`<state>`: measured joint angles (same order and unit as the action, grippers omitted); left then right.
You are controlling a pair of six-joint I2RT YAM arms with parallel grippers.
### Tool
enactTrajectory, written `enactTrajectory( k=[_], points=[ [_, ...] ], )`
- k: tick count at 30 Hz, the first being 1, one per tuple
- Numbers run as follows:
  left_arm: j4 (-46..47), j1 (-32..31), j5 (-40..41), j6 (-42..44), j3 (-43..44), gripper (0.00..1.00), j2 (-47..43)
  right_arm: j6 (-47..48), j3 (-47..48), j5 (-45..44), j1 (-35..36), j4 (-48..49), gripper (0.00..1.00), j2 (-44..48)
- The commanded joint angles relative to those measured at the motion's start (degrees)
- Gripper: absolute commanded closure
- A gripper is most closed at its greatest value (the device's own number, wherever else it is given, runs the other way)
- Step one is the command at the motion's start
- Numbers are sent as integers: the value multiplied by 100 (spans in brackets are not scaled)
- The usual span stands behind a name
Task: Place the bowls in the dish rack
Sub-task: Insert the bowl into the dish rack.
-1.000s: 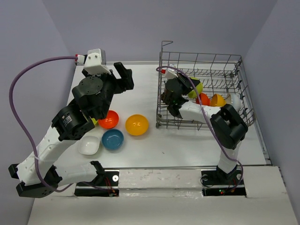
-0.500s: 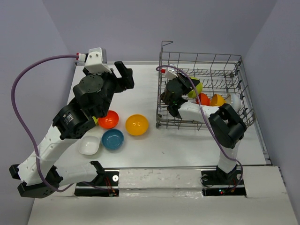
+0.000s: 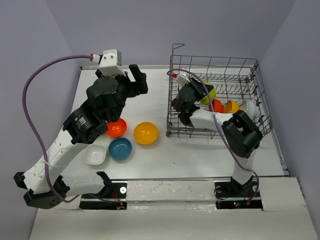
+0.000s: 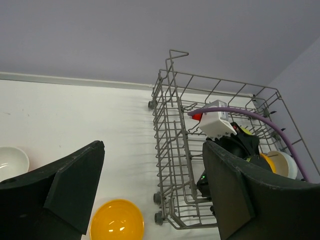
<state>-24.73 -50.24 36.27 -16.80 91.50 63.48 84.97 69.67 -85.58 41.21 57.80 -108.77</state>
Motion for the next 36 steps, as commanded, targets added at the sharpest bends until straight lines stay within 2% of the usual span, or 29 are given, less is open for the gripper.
enactTrajectory(
  k=[1,14,21,27,36],
  points=[
    [267,75,-147,-16,-45,12,120,-67,99,-1672,10,277,99,233],
    [487,435,-797,-236,-300,12,674,-235,161,-1681,10,-6,99,1068],
    [733,1059,-1587,-394,-528,12,1095,-121,-304,-1690,71,187,99,1340],
    [847,1341,-1930,-403,-248,13,1753,-60,-428,-1690,238,345,99,1394],
    [1014,1359,-2291,-447,376,15,2669,90,-489,-1699,352,583,99,1288]
  ],
)
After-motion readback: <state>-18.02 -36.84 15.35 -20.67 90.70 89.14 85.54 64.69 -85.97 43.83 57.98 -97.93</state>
